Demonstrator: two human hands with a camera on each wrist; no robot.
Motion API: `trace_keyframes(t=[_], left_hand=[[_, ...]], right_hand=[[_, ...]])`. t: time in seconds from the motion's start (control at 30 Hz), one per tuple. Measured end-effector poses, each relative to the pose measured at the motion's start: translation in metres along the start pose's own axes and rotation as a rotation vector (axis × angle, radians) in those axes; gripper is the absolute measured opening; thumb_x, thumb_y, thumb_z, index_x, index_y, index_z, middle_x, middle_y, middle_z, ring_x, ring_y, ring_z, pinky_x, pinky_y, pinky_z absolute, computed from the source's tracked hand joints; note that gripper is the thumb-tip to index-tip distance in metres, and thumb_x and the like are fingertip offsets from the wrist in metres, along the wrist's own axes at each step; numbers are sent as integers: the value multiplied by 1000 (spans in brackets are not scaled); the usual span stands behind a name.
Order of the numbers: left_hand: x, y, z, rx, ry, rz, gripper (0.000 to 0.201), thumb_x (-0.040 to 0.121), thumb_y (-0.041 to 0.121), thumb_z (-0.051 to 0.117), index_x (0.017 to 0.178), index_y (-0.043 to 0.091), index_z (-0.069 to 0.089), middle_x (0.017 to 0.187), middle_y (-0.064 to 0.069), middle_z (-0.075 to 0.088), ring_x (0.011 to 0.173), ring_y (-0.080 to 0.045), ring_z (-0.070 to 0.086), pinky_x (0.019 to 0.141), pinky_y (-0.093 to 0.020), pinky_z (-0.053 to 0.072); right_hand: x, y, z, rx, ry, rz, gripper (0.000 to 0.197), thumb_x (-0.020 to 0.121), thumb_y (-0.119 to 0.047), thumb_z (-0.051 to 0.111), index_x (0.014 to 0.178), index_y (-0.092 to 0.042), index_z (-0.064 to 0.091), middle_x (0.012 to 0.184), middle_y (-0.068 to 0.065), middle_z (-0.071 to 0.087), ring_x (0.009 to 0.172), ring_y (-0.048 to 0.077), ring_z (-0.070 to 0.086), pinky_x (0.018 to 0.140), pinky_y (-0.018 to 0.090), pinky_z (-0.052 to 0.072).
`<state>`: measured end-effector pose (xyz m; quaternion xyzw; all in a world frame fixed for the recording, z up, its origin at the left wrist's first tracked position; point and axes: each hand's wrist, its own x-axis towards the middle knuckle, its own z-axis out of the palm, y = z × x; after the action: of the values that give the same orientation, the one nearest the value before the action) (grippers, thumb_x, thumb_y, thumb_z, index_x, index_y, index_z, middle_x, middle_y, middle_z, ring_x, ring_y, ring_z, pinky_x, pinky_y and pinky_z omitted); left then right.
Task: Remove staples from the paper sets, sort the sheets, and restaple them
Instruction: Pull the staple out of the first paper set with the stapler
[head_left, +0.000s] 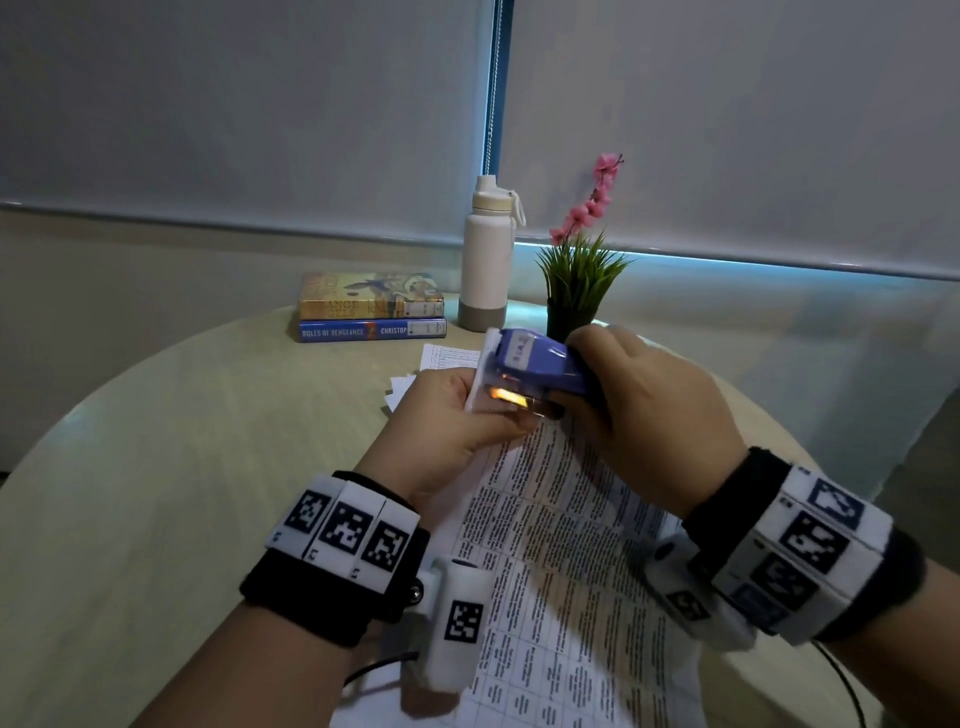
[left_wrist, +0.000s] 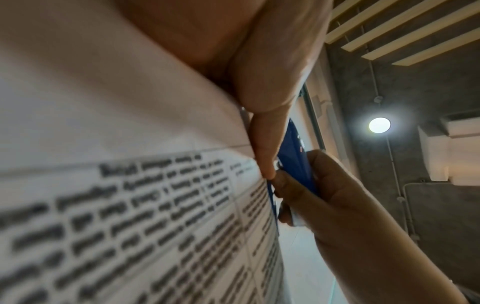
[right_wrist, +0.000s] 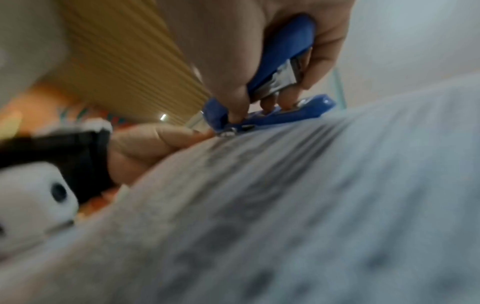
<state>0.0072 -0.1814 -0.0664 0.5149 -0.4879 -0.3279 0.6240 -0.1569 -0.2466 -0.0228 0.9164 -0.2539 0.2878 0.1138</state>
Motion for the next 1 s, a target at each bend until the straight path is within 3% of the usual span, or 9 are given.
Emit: trace_keyframes(t=[0.17,0.27,0.4,0.53,0.67,0.73,0.83,0.9,1.0], left_hand=[[1,-2,0,-13,10,-3,22,75,-7,72,94,5,72,92,-14,75,86,-19,71,81,-29,56],[1,-4,0,-15,15,10,26,77,-4,72,101,7,73,97,-13,76,95,-21,71,89,-33,54],[1,-3,-1,-17,26,-15,16,76,0,74,91,6,72,85,-10,76,81,-21,72,80,-36,56],[0,-5,3,8,30,26,22,76,-4,73,92,12,74,89,-6,77,87,-17,72,86,-29,55],[3,-5,-1,-3,58,-26,12,76,3,75,86,10,72,82,-8,76,78,-22,71,83,-42,55],[4,-8,-3,20,56,-11,15,77,2,74,90,10,72,85,-7,77,83,-20,72,84,-39,56],[3,-8,-5,47,59,12,22,78,-2,72,96,9,73,91,-8,77,87,-16,72,82,-27,55],[4,-8,-6,55,33,18,23,78,-5,72,99,5,73,93,-10,76,87,-16,71,81,-26,55],[3,-9,-1,67,4,23,21,78,-3,72,96,7,73,90,-7,76,86,-14,71,81,-27,53]], right_hand=[[3,-2,1,52,31,42,33,82,-42,49,103,-17,54,86,4,60,65,31,55,49,29,37],[5,-3,5,-40,33,6,29,81,-35,61,102,-14,57,80,6,58,57,32,53,46,26,28],[5,1,9,132,48,120,26,84,-40,57,102,-22,50,87,1,60,70,33,56,54,34,42],[3,-4,12,-26,86,27,29,81,-36,62,101,-15,57,81,6,59,59,34,54,46,29,33],[7,-3,13,155,60,145,30,88,-43,54,106,-19,49,92,2,61,72,32,56,55,33,38],[8,-4,15,60,56,72,29,89,-35,56,108,-15,50,92,5,60,70,33,56,53,31,35],[9,-3,9,-11,-36,-44,30,84,-21,53,112,-11,52,94,10,59,77,33,54,60,37,44],[9,0,1,-45,-83,-89,27,83,-18,51,109,-8,54,95,11,59,83,33,55,67,38,46],[9,0,0,18,-59,-101,31,89,-17,54,118,-10,51,104,9,59,87,31,56,67,33,37]])
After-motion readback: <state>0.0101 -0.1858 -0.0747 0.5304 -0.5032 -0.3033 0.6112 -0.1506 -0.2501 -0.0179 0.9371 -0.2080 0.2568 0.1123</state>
